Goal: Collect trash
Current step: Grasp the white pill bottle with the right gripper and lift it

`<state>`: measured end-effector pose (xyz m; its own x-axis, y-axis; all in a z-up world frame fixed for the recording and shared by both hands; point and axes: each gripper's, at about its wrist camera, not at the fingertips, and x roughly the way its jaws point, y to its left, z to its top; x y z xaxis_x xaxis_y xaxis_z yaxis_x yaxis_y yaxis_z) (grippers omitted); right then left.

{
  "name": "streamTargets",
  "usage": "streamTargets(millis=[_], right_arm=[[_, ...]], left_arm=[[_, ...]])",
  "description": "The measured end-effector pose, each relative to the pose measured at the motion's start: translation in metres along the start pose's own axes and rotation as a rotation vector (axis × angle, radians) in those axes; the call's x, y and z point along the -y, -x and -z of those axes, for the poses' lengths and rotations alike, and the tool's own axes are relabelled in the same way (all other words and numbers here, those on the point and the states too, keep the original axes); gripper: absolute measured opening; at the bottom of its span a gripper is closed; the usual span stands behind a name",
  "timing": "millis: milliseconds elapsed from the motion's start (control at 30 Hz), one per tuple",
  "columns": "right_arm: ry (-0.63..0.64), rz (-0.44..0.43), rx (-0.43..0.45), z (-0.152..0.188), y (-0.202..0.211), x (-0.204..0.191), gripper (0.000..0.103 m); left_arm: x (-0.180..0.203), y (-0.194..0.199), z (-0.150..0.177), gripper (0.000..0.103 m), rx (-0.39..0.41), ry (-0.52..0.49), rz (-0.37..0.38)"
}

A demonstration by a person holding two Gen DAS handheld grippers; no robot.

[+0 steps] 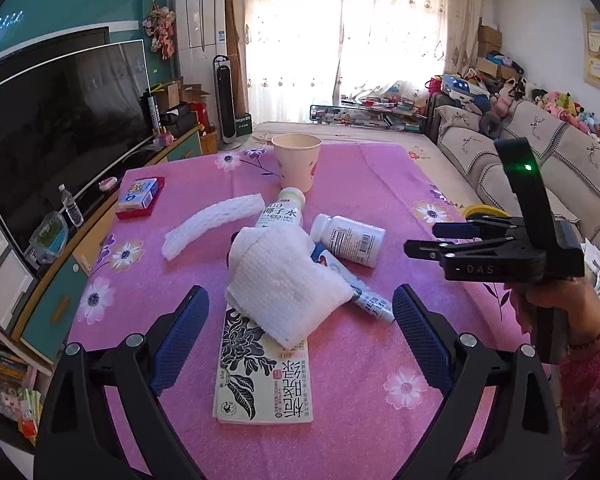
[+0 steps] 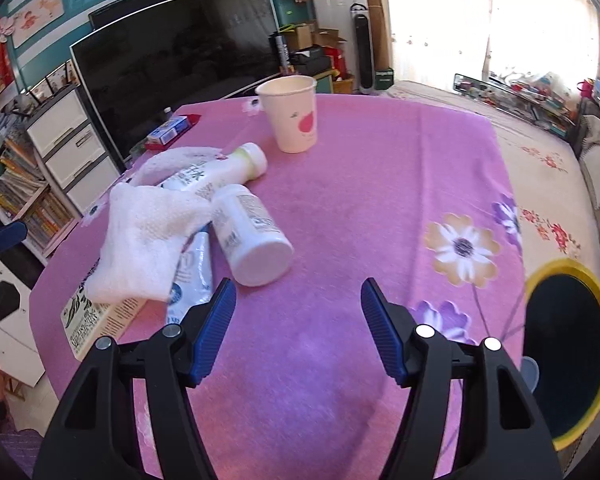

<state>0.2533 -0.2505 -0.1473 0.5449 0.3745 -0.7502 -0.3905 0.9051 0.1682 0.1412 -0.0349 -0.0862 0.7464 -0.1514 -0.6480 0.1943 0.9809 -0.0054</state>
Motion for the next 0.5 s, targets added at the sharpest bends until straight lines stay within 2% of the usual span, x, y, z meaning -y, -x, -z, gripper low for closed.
streamTargets(millis=[233, 500], right_arm=[[0.069, -0.024, -0.065, -0.024, -0.038, -0.023, 0.062], [0.103, 0.006, -0.110, -0.031, -0.072, -0.027, 0.062]], left_arm=[[0.001, -0.002, 0.002, 0.092, 0.000, 0.012, 0.015], [0.000, -0.006, 0.004, 0.092, -0.014, 0.022, 0.018]])
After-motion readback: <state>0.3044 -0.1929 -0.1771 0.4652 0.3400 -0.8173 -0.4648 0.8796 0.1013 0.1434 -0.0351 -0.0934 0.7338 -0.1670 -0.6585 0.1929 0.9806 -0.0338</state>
